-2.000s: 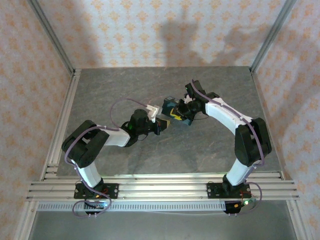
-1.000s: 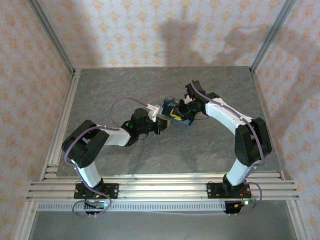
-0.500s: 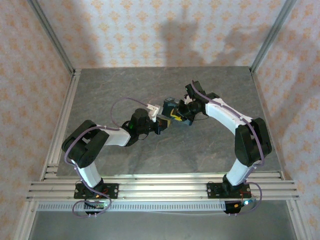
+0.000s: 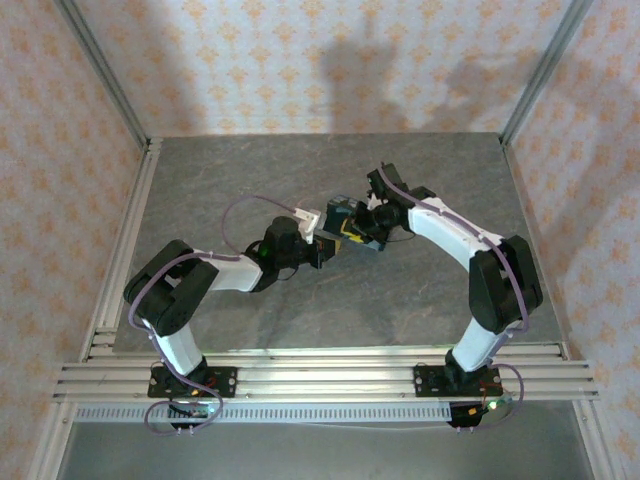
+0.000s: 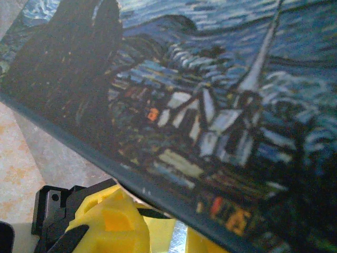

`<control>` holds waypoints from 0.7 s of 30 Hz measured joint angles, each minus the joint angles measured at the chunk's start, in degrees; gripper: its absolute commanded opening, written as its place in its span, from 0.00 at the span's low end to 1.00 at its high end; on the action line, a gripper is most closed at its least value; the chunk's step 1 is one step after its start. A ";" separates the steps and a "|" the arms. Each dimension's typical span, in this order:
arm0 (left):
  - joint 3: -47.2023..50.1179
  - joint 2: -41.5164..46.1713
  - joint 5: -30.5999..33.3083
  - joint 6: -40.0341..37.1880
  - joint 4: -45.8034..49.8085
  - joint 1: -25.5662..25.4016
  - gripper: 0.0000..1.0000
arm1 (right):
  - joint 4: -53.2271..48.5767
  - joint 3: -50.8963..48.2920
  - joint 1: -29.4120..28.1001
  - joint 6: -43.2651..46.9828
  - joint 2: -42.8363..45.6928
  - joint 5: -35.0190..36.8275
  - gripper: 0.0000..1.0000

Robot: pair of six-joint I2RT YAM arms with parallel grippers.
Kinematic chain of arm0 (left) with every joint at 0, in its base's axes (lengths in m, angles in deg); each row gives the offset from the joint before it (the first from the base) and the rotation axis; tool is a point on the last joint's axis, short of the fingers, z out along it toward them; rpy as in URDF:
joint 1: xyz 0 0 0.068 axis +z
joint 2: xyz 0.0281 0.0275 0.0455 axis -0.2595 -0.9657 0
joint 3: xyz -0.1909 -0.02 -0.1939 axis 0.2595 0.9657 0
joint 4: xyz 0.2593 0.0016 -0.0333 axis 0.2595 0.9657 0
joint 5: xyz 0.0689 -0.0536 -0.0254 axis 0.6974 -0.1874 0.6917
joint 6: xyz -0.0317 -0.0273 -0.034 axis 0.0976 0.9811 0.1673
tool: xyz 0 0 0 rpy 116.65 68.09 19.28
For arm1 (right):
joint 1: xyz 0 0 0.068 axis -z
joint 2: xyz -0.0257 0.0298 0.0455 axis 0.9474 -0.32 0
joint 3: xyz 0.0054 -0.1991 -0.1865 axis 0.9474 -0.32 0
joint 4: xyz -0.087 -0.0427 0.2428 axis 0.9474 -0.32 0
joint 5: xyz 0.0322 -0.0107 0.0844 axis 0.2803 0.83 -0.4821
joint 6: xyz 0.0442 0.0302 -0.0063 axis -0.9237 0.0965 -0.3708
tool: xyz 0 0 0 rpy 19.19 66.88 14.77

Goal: Unlock the padlock with the key

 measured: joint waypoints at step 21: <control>-0.04 -0.02 2.54 3.74 -0.76 -1.44 0.00 | 0.11 0.00 -0.11 -1.09 0.00 1.40 0.00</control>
